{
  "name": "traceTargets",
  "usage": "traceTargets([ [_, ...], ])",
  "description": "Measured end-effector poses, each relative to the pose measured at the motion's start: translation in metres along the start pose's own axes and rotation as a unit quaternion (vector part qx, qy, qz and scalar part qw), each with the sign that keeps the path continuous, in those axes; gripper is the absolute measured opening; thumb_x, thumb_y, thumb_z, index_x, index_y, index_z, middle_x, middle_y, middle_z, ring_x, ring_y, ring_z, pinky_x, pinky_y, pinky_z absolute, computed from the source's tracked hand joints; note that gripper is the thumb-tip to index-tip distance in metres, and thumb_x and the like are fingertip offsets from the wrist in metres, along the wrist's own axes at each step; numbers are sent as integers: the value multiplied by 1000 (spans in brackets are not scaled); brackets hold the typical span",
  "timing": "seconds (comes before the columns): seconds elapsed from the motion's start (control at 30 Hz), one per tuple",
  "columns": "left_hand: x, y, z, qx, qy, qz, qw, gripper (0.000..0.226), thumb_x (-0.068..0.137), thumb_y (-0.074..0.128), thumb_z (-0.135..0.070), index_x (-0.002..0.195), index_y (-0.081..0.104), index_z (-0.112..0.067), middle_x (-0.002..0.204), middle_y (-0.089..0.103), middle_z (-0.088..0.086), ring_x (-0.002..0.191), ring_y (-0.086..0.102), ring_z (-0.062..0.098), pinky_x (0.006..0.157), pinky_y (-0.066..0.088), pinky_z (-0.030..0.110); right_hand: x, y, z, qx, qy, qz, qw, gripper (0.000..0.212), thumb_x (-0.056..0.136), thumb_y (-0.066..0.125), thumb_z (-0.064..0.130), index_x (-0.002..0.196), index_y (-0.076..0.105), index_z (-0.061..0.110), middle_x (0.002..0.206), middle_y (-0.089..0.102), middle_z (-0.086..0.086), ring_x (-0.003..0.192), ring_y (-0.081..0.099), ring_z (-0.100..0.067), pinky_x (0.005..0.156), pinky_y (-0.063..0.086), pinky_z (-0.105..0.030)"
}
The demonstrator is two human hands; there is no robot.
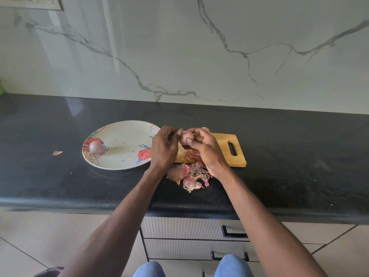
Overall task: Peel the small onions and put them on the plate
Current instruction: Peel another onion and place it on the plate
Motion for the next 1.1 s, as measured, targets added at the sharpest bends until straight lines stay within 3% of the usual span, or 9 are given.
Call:
traceTargets([
  [0.13,0,0,1,-52,-51,4,997,25,101,58,-33,82,62,-16,72,61,1,63,54,15,58,45,36,2,-1,-1,55,14,11,998,25,97,58,3,121,66,2,93,73,16,107,66,-25,102,51,-49],
  [0.27,2,-4,-3,-184,-99,14,978,19,102,59,-18,96,72,-5,80,71,9,66,64,21,66,55,39,4,-5,-1,146,41,-13,988,32,94,59,-2,118,71,15,130,64,-16,117,64,-36,83,58,-36],
  [0.33,2,-4,-3,-190,-99,33,976,17,98,65,-14,104,74,-2,91,75,11,69,69,23,70,58,38,5,-8,0,148,32,-29,988,37,92,59,-5,119,71,18,129,65,-18,120,63,-35,89,57,-41],
  [0.4,2,-3,-2,-186,-88,47,977,18,94,71,-14,107,76,-3,99,75,10,72,71,24,71,60,37,5,-8,1,136,20,-35,990,40,92,60,-7,124,68,16,122,70,-14,117,65,-32,99,53,-46],
  [0.53,0,-2,-3,-120,-48,65,989,24,91,74,-16,112,76,-6,105,72,5,70,72,20,68,60,32,1,-7,6,103,6,-49,993,45,92,61,-9,133,62,8,124,70,-13,108,70,-26,95,56,-35],
  [0.7,-1,-4,-2,-98,-39,66,992,19,90,74,-17,107,78,-8,103,72,3,69,72,18,68,61,34,1,-6,6,49,-9,-53,997,43,91,64,-7,128,65,17,129,67,-12,110,70,-25,90,58,-29],
  [0.8,-2,-3,-3,-102,-33,64,992,12,91,74,-14,101,79,-11,97,72,-1,72,71,11,69,58,25,3,-5,2,20,-21,-59,998,44,91,67,-3,121,68,28,129,67,-10,114,68,-25,98,56,-40],
  [0.9,-4,-2,-2,-73,-23,57,995,11,91,73,-14,94,80,-5,94,71,0,78,68,4,69,53,19,4,-5,-2,8,-25,-64,998,42,91,68,-1,127,67,21,127,68,-7,117,66,-22,102,53,-43],
  [1.1,-7,-1,-2,-22,9,26,999,12,91,74,-12,98,80,-6,90,72,2,76,66,10,65,54,26,5,-2,-5,-31,-31,-71,997,40,93,69,6,131,65,15,126,70,-4,118,66,-16,103,53,-41],
])
Point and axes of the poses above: each hand's wrist, its own x-axis towards the middle knuckle, its own y-axis out of the palm, z = x × y, the point moved 1 cm from there along x, towards the middle knuckle
